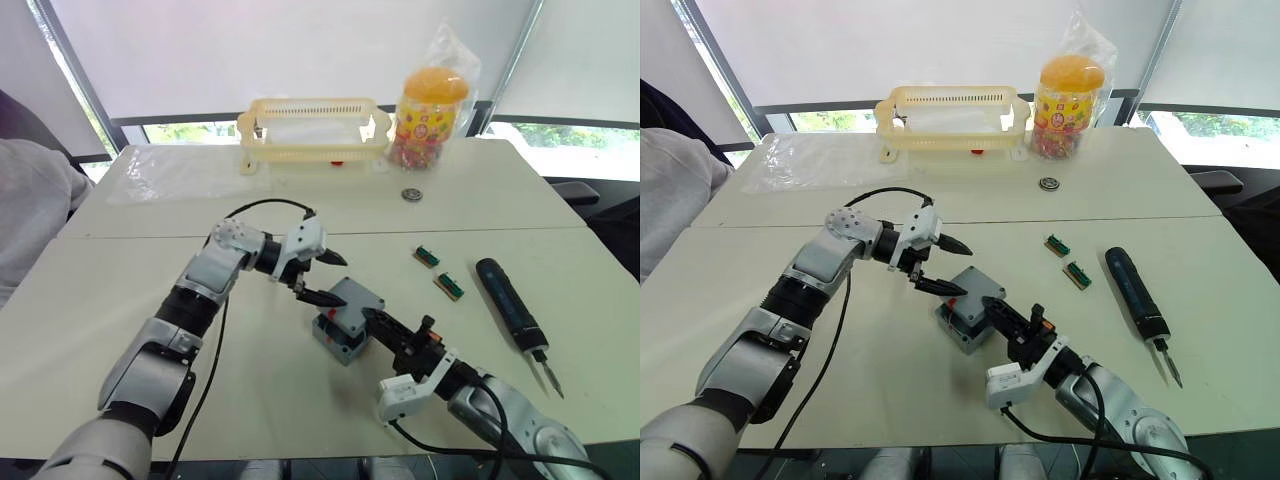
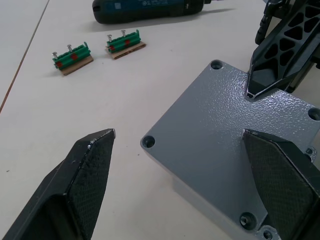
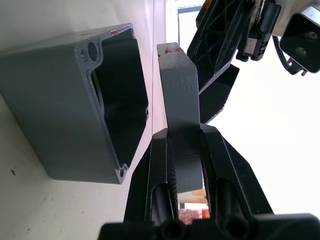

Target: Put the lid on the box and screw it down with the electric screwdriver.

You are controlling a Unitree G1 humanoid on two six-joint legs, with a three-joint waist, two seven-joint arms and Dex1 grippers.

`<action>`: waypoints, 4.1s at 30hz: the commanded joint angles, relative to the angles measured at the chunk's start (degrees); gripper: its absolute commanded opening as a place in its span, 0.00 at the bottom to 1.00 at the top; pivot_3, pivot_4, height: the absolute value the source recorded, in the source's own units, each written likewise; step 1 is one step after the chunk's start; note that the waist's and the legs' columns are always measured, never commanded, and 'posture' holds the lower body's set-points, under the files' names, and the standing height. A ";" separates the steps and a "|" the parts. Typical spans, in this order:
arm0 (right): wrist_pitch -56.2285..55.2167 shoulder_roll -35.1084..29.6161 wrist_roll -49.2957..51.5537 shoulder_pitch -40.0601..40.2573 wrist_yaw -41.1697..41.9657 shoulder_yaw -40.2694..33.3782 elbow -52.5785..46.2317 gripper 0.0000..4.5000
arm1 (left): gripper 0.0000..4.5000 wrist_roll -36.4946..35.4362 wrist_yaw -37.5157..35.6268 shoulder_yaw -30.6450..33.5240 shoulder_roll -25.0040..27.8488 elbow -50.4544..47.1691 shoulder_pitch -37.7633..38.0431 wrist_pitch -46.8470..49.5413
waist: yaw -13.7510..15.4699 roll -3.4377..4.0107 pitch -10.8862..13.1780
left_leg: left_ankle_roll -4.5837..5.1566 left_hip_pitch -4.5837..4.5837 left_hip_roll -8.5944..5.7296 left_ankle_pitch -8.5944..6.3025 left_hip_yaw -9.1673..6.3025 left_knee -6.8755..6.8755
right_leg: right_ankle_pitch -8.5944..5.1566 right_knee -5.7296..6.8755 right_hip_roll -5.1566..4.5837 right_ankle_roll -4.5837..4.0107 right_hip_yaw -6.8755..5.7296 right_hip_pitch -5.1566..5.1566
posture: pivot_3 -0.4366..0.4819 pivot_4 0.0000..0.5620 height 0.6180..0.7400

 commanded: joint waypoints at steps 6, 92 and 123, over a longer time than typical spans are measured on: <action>-0.08 1.20 0.86 3.73 -0.20 -1.05 -6.28 0.03 | 0.93 -2.13 -0.97 2.55 1.25 -4.47 -1.38 3.06 | 0.03 0.00 0.00 | 0.00 0.00 0.00 0.00 0.00 0.01 | 0.00 0.00 0.00 0.00 0.00 0.01 | 0.48 0.27 1.00; -3.82 -4.87 4.02 7.16 -2.23 -6.01 -1.66 0.98 | 0.94 4.52 -1.27 -5.39 -1.06 -2.81 7.42 -2.36 | 0.22 -0.13 -0.25 | 0.10 0.82 -0.01 -0.06 -0.02 0.02 | -0.12 -0.14 -0.03 -0.16 -0.03 0.96 | 0.48 0.27 1.00; 36.98 5.43 68.79 5.70 24.95 -14.95 -14.61 0.98 | 0.94 1.38 12.70 8.39 8.59 -2.78 4.99 6.43 | 0.43 -0.17 -0.19 | 0.13 0.85 0.05 -0.08 -0.17 -0.17 | -0.16 -0.06 0.00 -0.12 -0.11 0.85 | 0.48 0.27 1.00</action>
